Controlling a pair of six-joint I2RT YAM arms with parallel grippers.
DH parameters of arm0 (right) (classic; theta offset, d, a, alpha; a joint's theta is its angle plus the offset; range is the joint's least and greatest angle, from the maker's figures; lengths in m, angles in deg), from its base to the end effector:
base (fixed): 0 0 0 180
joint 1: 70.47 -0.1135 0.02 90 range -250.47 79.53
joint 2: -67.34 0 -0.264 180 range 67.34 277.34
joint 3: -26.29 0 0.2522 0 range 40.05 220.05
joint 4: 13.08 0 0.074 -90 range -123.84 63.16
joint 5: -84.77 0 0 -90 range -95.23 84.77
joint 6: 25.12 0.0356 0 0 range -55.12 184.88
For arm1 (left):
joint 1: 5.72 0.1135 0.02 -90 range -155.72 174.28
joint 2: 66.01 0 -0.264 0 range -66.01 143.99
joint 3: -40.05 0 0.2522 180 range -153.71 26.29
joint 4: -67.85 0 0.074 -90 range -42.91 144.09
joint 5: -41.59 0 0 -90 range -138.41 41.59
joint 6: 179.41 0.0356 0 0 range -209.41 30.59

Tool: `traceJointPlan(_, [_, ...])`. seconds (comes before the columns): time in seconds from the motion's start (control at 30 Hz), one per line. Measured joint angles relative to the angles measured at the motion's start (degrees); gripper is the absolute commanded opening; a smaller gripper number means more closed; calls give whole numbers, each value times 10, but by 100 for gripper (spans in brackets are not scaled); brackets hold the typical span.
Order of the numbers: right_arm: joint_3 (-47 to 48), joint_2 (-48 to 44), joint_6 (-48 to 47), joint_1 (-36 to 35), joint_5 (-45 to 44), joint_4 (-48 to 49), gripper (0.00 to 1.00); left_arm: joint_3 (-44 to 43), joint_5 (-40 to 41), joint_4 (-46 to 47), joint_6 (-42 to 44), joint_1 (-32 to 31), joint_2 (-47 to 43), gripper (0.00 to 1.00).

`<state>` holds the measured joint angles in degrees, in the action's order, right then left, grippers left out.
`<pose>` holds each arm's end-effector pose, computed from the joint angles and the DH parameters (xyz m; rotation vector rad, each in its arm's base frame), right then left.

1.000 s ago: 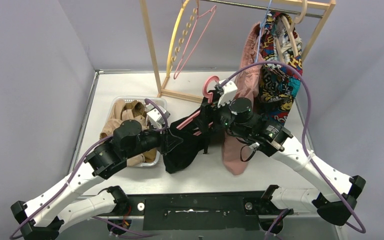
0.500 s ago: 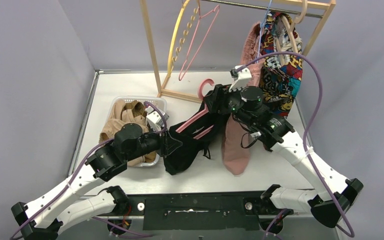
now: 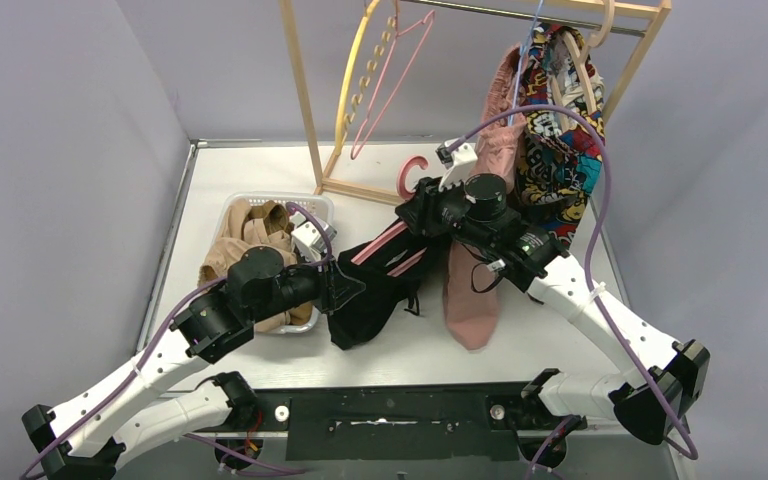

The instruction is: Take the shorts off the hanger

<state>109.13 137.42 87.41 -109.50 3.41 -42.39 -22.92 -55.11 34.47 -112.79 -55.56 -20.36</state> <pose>0.2147 0.1809 0.3863 -0.3883 1.9128 0.8705 0.1138 -0.1412 0.3471 0.5349 1.8964 -0.9761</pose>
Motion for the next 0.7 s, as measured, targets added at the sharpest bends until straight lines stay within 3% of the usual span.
traceJointPlan(0.13, [-7, 0, -14, 3, -1, 5, 14, 0, 1, -1, 0, 0, 0, 4])
traceJointPlan(0.23, [-10, 0, -27, 3, -3, 5, 7, 0, 3, -5, 0, 0, 0, 31])
traceJointPlan(0.4, [-12, 0, -30, 4, -3, 4, 3, -18, 20, -17, 7, 0, 0, 51])
traceJointPlan(0.63, [-28, -1, -30, 3, -6, 2, 2, -96, 68, -78, 21, 0, 22, 54])
traceJointPlan(0.7, [-37, -2, -30, 2, -9, -1, 2, -121, 74, -99, 27, 0, 38, 51])
